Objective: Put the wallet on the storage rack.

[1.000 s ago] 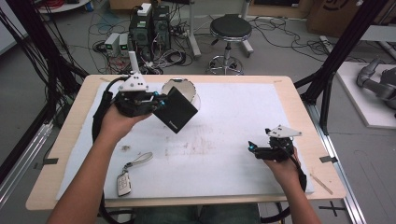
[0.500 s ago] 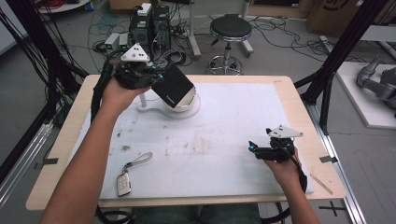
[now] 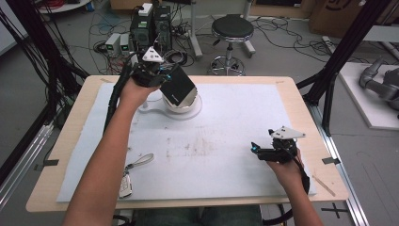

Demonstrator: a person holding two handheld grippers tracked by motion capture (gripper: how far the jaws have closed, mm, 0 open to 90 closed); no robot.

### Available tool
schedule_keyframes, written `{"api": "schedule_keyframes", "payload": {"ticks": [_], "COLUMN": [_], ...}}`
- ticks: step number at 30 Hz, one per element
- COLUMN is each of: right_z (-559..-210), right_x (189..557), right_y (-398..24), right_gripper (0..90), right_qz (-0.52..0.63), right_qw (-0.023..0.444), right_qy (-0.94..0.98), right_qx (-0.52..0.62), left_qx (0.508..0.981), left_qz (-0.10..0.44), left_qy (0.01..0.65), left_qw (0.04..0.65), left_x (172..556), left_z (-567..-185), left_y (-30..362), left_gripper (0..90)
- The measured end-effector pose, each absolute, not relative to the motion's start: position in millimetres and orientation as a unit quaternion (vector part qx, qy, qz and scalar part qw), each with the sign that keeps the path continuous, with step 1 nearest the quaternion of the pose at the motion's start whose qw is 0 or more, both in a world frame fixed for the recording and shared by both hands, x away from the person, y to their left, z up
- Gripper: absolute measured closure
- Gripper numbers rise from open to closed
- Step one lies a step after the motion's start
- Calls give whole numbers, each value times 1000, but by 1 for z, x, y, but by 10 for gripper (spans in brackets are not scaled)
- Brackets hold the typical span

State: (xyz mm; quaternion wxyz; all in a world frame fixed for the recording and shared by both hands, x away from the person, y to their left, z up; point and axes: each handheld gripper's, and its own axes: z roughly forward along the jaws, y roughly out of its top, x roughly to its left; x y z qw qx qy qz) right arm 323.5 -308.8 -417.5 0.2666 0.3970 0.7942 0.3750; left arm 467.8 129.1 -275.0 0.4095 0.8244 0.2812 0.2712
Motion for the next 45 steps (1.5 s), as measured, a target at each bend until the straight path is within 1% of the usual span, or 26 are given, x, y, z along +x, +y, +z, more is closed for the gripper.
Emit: {"api": "schedule_keyframes", "payload": {"ticks": [7,11,15,17,20,22,23,24,25,26,27,29,30,32,39,45], "right_z": [-418,-418,-418,-418,-417,-417,-418,-418,-418,-418,-418,-418,-418,-419,-418,-419], "right_x": [323,323,322,323,322,322,322,322,322,322,322,323,323,323,324,328], "right_y": [-310,-310,-309,-309,-309,-308,-309,-309,-309,-309,-309,-308,-308,-307,-303,-300], "right_gripper": [148,148,148,147,148,148,148,148,148,148,148,147,147,148,147,148], "right_qz": [375,376,375,375,376,376,375,375,375,375,375,375,375,375,376,374], "right_qw": [266,265,266,266,265,265,265,265,266,266,265,264,264,264,264,267], "right_qy": [793,793,794,794,795,794,794,795,794,794,795,795,795,796,800,798], "right_qx": [399,399,398,396,396,398,397,397,397,397,397,396,396,396,386,390], "left_qx": [826,826,832,839,843,836,834,833,829,829,825,821,818,814,804,810], "left_qz": [292,291,297,292,284,281,279,280,289,289,290,296,297,303,287,265], "left_qy": [299,301,297,298,295,294,296,301,308,308,313,316,316,315,305,281], "left_qw": [379,378,362,349,350,368,372,371,366,366,370,372,378,381,422,441], "left_x": [479,482,485,488,488,488,489,490,490,490,490,488,487,484,469,448], "left_z": [-291,-294,-301,-310,-319,-322,-322,-322,-321,-321,-320,-317,-315,-311,-297,-287], "left_y": [120,118,113,107,103,102,102,102,103,103,104,107,108,111,120,124], "left_gripper": [819,819,818,814,803,795,761,682,550,498,498,422,422,387,325,269]}}
